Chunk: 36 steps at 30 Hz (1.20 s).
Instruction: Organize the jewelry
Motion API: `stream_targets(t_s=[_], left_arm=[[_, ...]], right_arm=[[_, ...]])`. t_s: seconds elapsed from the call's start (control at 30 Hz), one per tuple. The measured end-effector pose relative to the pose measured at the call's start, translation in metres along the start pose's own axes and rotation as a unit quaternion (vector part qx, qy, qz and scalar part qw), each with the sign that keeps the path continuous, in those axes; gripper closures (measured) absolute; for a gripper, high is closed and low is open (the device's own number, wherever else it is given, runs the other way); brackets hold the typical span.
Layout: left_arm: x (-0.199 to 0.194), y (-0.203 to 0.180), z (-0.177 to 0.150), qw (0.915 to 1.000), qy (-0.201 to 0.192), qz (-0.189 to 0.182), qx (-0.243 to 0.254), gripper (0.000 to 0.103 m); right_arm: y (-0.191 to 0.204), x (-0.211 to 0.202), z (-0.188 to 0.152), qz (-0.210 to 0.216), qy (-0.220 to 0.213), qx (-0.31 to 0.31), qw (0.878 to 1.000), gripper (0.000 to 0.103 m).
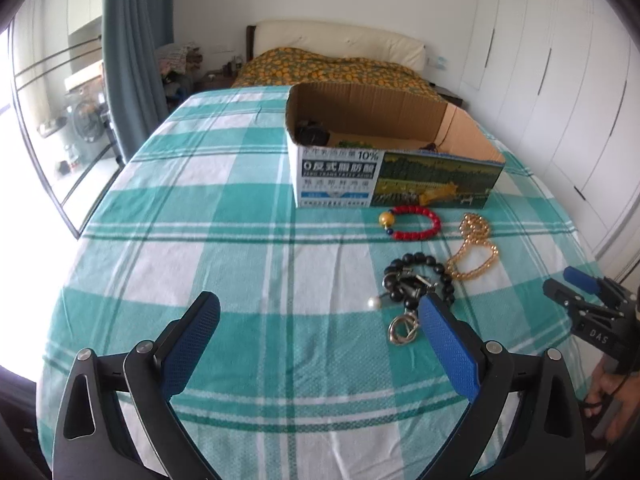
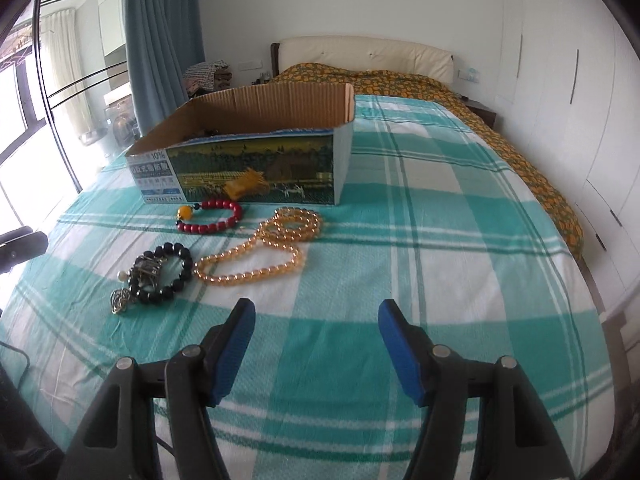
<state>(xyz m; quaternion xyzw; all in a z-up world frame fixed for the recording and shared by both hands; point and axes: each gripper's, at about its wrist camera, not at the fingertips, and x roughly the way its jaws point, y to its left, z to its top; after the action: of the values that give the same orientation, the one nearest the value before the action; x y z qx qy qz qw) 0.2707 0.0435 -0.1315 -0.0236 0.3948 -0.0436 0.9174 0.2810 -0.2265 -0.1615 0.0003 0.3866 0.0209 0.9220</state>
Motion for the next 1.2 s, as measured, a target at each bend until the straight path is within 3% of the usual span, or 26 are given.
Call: stream_targets(t_s=[0.17,0.7,0.97,1.07,1.2], left_arm=[[0.002,0.005,-0.019,0.9997,0.007,0.0,-0.025,0.003],[-0.025,-0.009,-0.022,0.9999,-0.005,0.009,0.006,0.003],[-0.072,0.021,-0.02,0.995,-0.024,0.092,0.032,0.002],[-0.061,0.028,-0.027,0.9964,-0.016,0.082,0.015,0.002],[-0.027,0.026,-0.043,0.999,0.006,0.038,-0.022,0.002]], right_arm=[[-0.003,-0.006,-0.02,-0.002,0.006,0.012,1.0,0.037],[0.0,-0.011,-0.042,-0.002,0.009,0.013,1.0,0.037],[0.001,-0.012,-0.045,-0.002,0.007,0.01,1.0,0.037],[0.002,-0.01,-0.048,0.001,0.012,0.011,1.0,0.037],[0.004,-0.005,-0.052,0.004,0.023,0.013,1.0,0.037]])
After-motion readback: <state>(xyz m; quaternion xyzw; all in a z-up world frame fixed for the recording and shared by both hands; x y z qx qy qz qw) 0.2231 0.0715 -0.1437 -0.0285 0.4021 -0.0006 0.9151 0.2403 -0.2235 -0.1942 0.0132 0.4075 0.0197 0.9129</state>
